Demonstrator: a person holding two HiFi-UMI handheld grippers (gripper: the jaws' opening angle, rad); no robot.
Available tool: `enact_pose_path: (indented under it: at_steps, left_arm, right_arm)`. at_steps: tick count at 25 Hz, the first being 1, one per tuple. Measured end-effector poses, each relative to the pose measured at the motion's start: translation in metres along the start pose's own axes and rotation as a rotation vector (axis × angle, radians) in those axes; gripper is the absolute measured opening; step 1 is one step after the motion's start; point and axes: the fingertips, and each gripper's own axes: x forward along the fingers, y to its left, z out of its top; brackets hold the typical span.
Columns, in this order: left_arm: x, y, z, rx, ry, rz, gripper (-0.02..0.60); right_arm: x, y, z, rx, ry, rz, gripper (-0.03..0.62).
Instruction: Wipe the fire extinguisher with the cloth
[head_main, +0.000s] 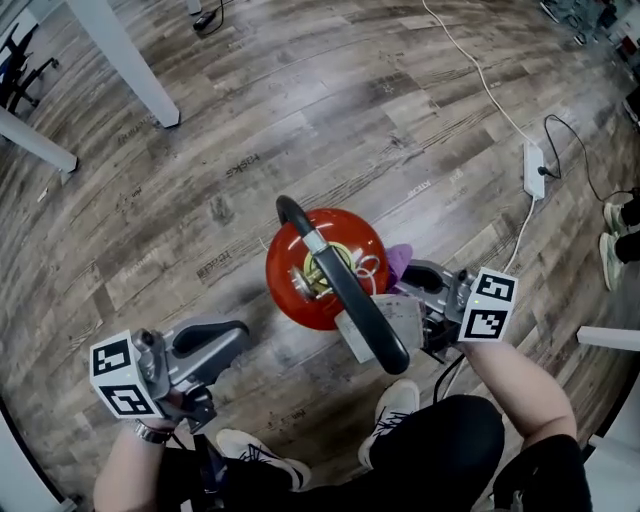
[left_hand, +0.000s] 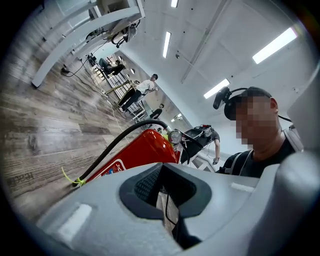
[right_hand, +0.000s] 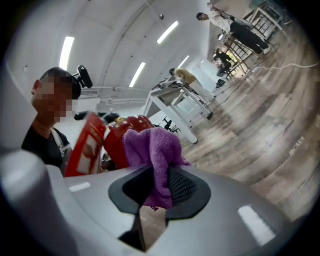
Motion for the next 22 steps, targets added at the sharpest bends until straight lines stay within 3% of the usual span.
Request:
enact_pose_path:
  at_steps: [4,8,12,17,22]
  left_arm:
    - [0.002,0.004,-0.001,-0.007,-0.006,0.004,0.000]
    - [0.006,-0.002,0.001,0.015,0.001,-0.001,0.000]
    - [0.009,-0.007,-0.004,0.059,0.046,0.015,0.000]
    - [0.013,-0.011,-0.019,0.129,0.120,0.042,0.000]
    - [0.016,-0.020,-0.033,0.205,0.203,0.036,0.000]
  right_arm:
    - [0.015,-0.060,-0.057,0.098,0.046,-0.074,0.075]
    - [0.025,-0.128,-0.149,0.218,0.208,-0.198,0.074]
    - [0.032,-0.157,-0.201,0.344,0.274,-0.296,0.075]
    - [0.030,-0.142,-0.192,0.421,0.230,-0.325,0.074]
    - [0.013,-0.070,-0.102,0.356,0.066,-0.212,0.074]
